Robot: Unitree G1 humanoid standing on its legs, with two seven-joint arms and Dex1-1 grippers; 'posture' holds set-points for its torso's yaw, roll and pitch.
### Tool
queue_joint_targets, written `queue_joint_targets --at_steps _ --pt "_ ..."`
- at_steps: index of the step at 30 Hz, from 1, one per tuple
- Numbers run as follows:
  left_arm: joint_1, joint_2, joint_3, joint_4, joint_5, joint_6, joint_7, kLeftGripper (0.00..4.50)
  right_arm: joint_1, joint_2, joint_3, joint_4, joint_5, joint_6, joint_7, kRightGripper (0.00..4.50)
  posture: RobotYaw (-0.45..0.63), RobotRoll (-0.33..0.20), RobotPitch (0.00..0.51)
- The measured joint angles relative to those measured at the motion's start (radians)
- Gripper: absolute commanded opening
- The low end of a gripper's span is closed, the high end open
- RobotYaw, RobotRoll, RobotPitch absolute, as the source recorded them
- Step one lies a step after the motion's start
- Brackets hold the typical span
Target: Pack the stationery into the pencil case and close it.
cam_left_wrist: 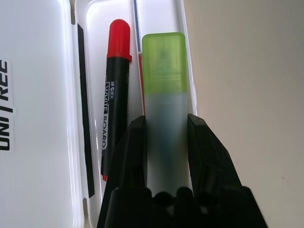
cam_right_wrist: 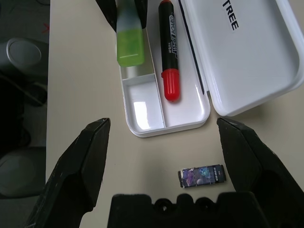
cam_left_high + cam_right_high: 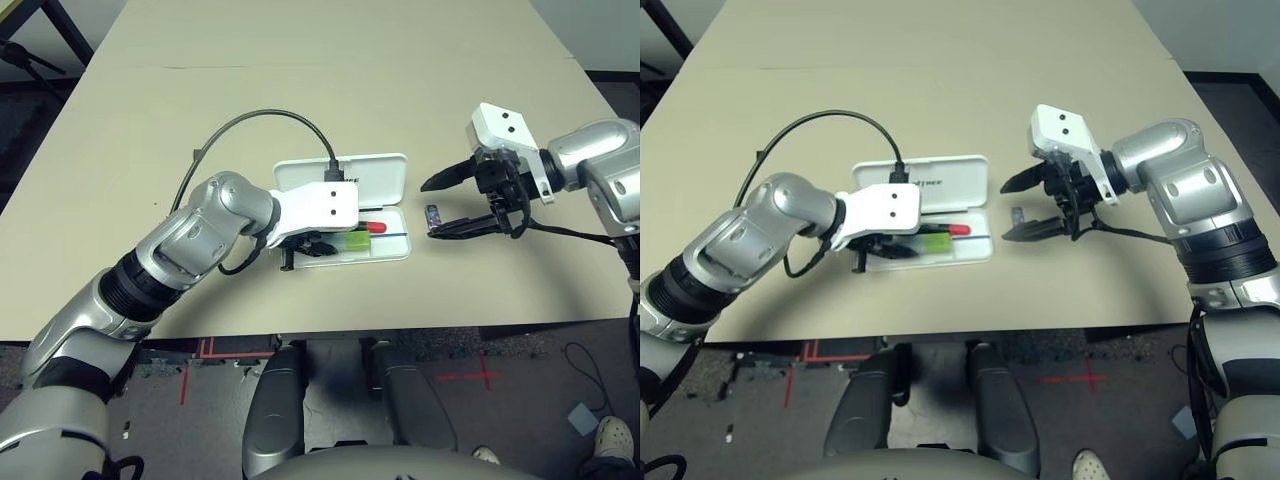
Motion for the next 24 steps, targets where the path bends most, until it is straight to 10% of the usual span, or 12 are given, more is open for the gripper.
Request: queue_joint_targets --at_steps 8,16,24 --pt "0.009 0.024 0.019 -0.031 -0.005 0.033 -0.006 4.48 0.001 0.005 0.000 0.006 -0.009 -0.014 -0.002 4.50 0.07 0.000 0.241" --pt "0.085 0.179 0.187 -0.118 -0.080 0.040 -0.043 4.48 0.009 -0.040 -0.029 -0.055 0.017 0.065 -0.004 4.50 0.07 0.000 0.240" --pt "0.198 0.287 0.361 -0.196 -0.168 -0.003 -0.075 4.48 0.059 -0.049 -0.121 -0.281 -0.005 0.503 -0.358 4.50 0.07 0.000 0.248"
